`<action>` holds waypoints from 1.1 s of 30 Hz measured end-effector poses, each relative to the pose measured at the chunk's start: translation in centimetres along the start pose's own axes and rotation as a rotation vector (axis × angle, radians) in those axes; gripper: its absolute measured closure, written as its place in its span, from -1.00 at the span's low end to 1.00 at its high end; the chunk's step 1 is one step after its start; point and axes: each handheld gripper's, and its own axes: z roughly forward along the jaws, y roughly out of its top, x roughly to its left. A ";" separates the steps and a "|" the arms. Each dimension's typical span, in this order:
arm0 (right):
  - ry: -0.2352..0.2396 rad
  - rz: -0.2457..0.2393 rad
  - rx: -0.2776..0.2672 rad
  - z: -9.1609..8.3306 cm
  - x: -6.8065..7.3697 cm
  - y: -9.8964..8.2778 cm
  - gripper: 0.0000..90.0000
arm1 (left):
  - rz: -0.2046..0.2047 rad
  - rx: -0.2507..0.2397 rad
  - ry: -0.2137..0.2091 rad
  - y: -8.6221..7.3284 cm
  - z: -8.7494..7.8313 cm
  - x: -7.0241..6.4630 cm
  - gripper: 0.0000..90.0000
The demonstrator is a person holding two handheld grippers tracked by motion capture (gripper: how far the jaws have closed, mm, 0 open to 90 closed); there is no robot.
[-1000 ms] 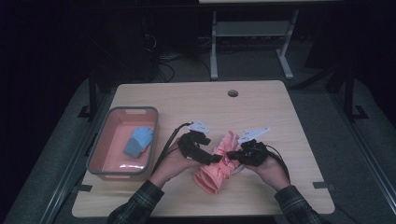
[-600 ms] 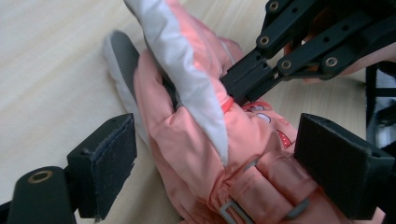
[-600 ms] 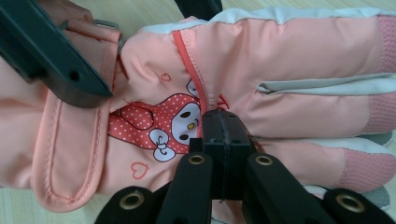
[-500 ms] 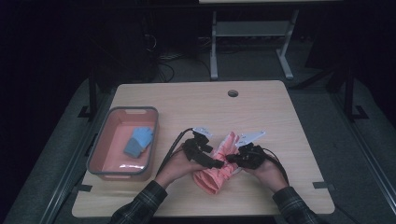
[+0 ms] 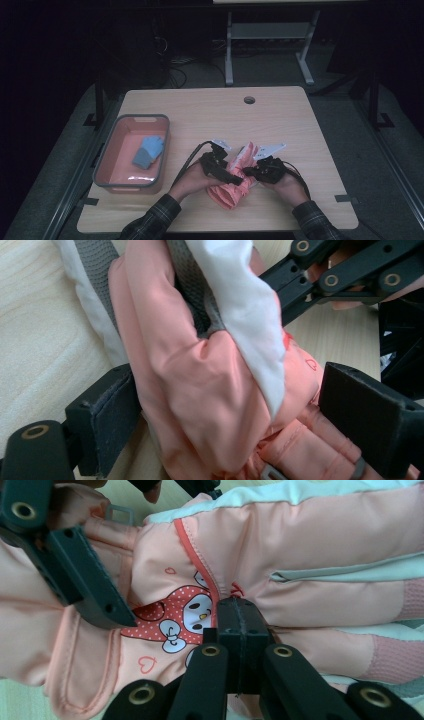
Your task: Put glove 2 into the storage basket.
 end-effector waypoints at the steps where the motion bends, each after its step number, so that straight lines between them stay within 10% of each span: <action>1: 0.000 0.002 0.000 0.0 0.0 0.0 1.00 | 0.000 0.004 0.004 0.1 0.0 -0.1 -0.77; 15: 0.006 -0.016 -0.006 0.1 0.0 -0.1 1.00 | -0.092 0.020 -0.061 -0.3 0.5 0.9 -0.74; 33: 0.018 -0.020 -0.024 0.3 0.0 0.5 0.93 | -0.207 0.032 -0.096 -0.5 0.0 2.7 0.24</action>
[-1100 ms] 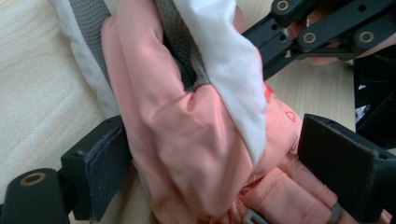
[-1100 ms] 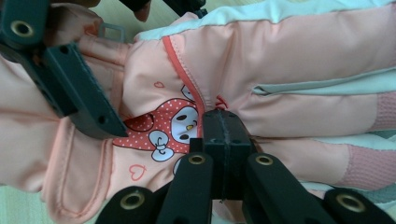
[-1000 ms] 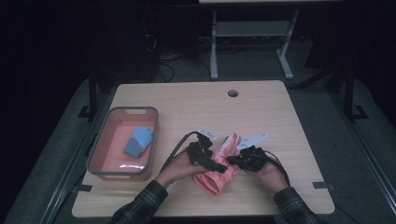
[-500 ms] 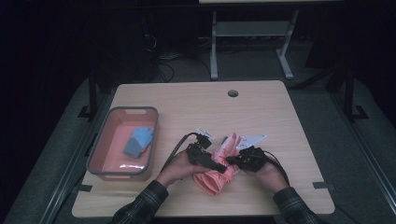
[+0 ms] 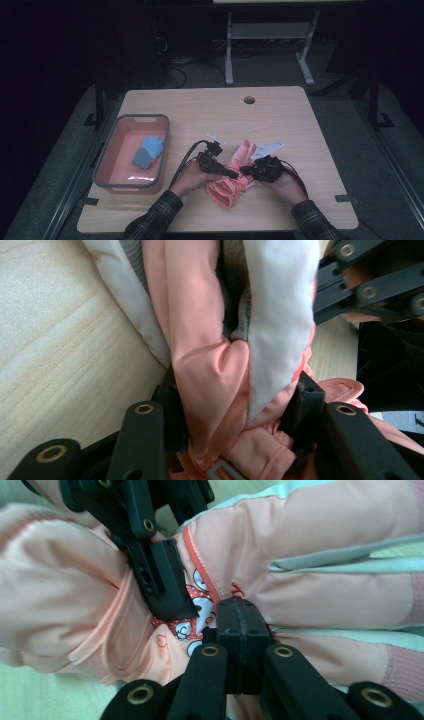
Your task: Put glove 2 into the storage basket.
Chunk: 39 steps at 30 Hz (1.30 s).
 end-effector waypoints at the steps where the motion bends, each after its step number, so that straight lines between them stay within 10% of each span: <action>1: 0.007 0.002 -0.014 -0.3 -0.1 0.0 0.71 | -0.013 -0.006 -0.006 0.0 0.0 0.1 0.26; 16: -0.158 0.130 -0.090 -5.9 -0.9 -4.6 -0.05 | 0.067 -0.023 -0.004 0.2 -0.7 -0.9 0.32; 27: -0.264 0.227 -0.030 -5.0 -3.0 -7.3 -0.28 | 0.096 -0.075 -0.012 0.0 -1.7 -1.7 0.34; 39: -0.338 0.216 -0.041 -3.6 -3.3 -7.7 -0.54 | 0.147 -0.116 0.052 0.2 -3.4 -2.7 0.36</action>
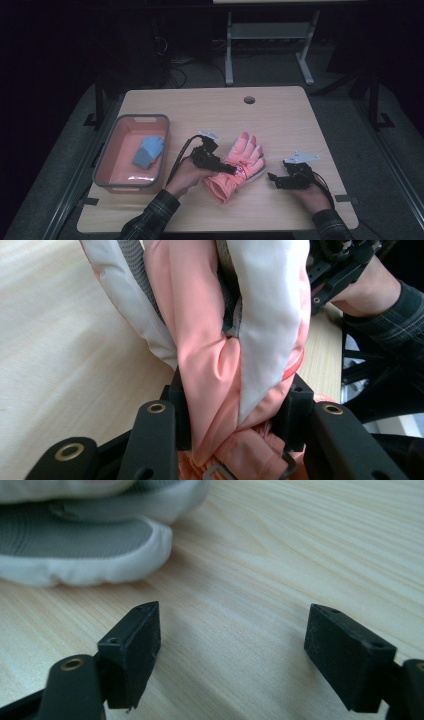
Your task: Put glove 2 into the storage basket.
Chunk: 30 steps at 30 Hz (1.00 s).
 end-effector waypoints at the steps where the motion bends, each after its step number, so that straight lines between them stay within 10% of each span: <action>1: 0.001 0.000 0.000 0.0 0.0 0.0 -0.56 | 0.010 -0.008 0.011 0.1 -0.3 -0.1 0.36; 30: 0.004 0.008 0.007 0.1 0.0 0.0 -0.63 | 0.001 -0.164 0.148 0.8 -8.5 0.1 0.35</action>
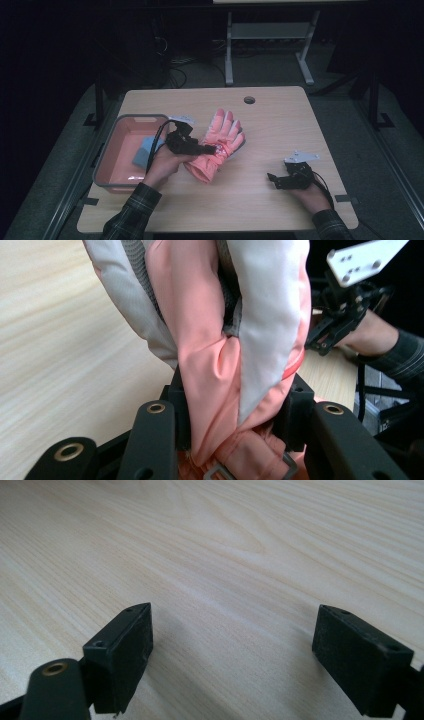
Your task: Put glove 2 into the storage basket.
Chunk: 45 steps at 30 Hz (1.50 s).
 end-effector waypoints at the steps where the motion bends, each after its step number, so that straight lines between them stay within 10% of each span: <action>1: 0.000 0.000 0.000 0.0 0.0 0.0 -0.64 | -0.002 -0.005 0.003 0.1 -0.4 0.1 0.35; 25: -0.012 0.007 0.005 0.0 -0.1 0.0 -0.68 | -0.048 -0.090 0.137 0.0 -9.6 2.2 0.35; 45: -0.012 0.007 0.006 0.0 0.0 0.0 -0.69 | -0.174 -0.111 0.296 -4.3 -16.8 6.3 0.34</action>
